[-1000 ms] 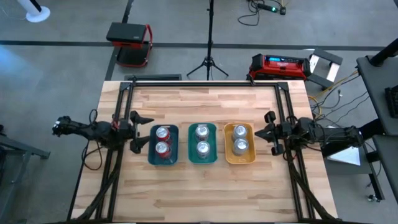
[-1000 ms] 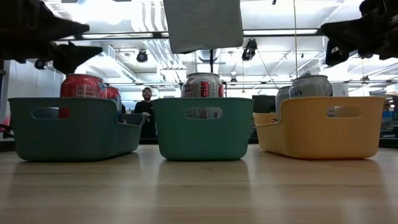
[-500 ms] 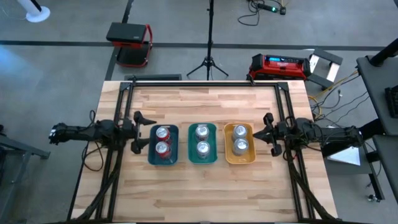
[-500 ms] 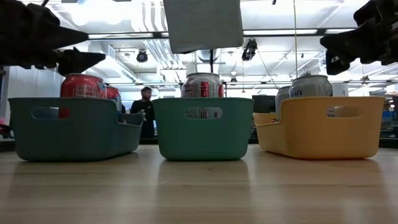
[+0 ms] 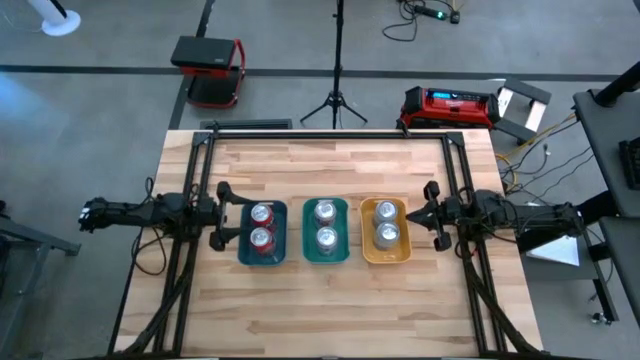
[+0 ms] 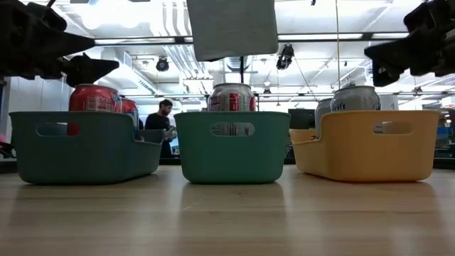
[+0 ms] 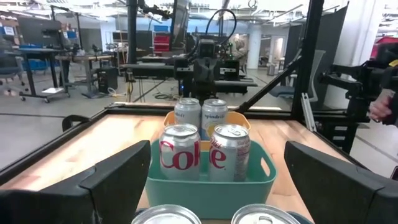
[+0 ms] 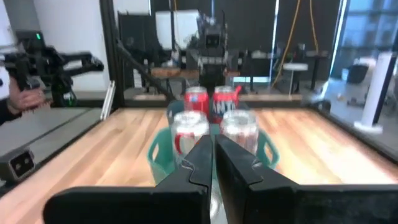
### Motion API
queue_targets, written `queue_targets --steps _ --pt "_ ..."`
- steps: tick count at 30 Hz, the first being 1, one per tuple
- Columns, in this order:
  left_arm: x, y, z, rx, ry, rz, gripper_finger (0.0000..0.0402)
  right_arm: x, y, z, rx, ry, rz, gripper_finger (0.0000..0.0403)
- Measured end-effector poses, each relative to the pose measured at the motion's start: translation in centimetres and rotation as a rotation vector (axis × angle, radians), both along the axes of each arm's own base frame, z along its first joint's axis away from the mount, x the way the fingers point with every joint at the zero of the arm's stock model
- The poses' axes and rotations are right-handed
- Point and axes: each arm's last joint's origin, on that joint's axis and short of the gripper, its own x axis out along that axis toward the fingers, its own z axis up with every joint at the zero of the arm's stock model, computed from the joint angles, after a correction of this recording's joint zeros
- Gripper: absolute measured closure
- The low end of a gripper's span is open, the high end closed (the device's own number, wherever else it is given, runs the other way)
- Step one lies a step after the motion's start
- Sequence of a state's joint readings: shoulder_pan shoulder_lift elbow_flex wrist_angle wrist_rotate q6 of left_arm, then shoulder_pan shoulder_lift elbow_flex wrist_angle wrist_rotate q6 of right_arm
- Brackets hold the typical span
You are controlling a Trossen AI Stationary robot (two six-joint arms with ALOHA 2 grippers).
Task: Sort soda cans
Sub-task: Return to Home Position
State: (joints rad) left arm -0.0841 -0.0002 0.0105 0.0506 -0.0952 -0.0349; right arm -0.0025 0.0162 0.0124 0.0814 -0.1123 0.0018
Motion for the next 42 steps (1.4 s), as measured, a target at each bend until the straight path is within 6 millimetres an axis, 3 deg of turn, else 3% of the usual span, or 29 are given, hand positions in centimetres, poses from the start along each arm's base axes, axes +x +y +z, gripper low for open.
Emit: queue_targets --steps 42 --pt "0.08 -0.01 0.42 -0.01 0.017 -0.001 0.0047 0.12 -0.02 -0.6 0.032 0.064 -0.007 0.039"
